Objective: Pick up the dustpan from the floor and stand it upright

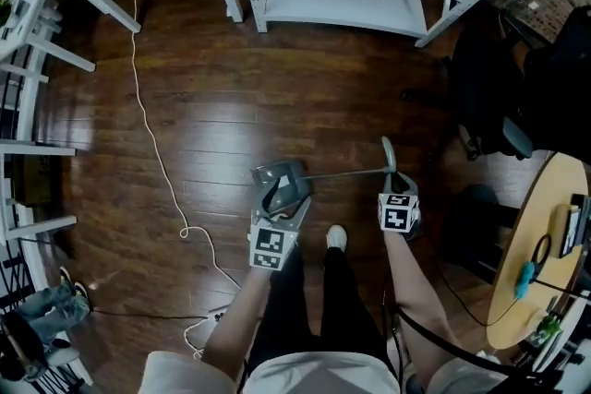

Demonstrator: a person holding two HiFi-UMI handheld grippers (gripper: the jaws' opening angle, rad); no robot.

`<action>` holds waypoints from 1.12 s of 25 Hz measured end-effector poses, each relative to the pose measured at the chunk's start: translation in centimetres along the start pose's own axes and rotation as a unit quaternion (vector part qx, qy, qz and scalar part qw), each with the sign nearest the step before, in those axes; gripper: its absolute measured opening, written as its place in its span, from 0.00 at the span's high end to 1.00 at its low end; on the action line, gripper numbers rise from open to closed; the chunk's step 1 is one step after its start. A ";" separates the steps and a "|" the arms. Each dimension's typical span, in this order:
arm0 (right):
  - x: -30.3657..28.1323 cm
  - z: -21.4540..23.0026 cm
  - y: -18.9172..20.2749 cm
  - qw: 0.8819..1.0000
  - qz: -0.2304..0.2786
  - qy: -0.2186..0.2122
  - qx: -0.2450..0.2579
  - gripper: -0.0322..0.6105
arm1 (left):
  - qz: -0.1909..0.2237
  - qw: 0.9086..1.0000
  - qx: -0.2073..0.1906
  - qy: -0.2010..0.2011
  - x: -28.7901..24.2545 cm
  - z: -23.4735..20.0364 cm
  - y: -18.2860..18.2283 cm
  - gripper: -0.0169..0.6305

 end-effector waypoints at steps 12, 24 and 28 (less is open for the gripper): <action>7.0 -19.9 -3.9 0.985 0.012 -0.152 0.076 0.92 | 0.013 0.992 0.050 -0.119 14.2 -6.4 -0.4 0.45; 10.0 -27.1 -5.4 0.955 0.040 -0.268 0.122 0.83 | 0.037 0.980 0.079 -0.179 21.3 -8.7 0.9 0.45; 16.8 -27.2 -6.3 0.926 0.131 -0.330 0.131 0.80 | 0.061 0.978 0.066 -0.187 23.6 -7.4 -0.6 0.45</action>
Point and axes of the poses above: the fingertips, and each gripper's own axes: x backward along the fingers, z to its right, y out of its underside, the point moved 5 cm from there along x, backward along the fingers, and after that the axes turned 3 degrees about -y, right-handed, at the moved point
